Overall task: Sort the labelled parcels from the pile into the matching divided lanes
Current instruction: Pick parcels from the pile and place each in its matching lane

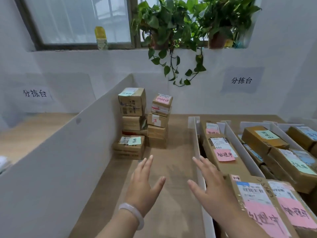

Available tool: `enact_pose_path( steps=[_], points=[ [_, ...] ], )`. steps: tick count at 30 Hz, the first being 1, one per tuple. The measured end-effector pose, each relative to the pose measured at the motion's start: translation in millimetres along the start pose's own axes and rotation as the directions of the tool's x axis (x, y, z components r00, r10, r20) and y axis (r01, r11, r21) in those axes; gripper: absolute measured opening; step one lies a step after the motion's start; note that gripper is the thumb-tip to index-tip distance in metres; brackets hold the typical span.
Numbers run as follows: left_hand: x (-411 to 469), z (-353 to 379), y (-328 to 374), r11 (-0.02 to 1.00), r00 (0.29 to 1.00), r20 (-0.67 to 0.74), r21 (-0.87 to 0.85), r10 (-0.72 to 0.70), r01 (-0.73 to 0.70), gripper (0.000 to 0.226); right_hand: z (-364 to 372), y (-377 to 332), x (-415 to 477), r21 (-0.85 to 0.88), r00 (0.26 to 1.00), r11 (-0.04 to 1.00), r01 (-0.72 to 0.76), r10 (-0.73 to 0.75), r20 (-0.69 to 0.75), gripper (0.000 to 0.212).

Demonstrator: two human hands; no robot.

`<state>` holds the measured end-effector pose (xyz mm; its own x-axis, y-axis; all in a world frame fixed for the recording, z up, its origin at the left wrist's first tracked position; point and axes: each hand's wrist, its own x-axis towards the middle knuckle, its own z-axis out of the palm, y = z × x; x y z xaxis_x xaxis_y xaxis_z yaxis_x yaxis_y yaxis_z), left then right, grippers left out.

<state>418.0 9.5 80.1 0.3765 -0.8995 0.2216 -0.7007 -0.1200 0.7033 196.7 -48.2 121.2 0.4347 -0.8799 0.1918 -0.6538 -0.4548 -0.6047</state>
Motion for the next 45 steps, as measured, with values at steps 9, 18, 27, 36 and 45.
enact_pose_path(
  steps=[9,18,27,36,45],
  points=[
    [120,-63,-50,0.998,0.999,0.025,-0.054,0.026,-0.024,0.071,71,-68,121,-0.059,0.998,0.998,0.013,-0.009,0.062,0.063],
    [262,-50,-44,0.988,0.996,0.076,-0.154,0.037,-0.025,0.069,66,-35,253,0.107,0.988,0.983,-0.15,0.154,-0.031,0.062],
    [386,-9,-34,0.982,0.995,0.08,-0.184,0.054,-0.038,0.065,86,-1,399,0.32,0.954,0.922,-0.219,0.271,-0.127,0.058],
    [424,25,-49,0.966,0.988,0.144,-0.259,0.054,-0.016,0.063,111,6,437,0.594,0.943,0.77,-0.233,0.328,-0.055,0.053],
    [334,9,-5,0.856,0.993,-0.015,-0.506,0.117,-0.108,0.041,82,-22,329,0.775,0.908,0.628,-0.075,0.364,-0.207,0.032]
  ],
)
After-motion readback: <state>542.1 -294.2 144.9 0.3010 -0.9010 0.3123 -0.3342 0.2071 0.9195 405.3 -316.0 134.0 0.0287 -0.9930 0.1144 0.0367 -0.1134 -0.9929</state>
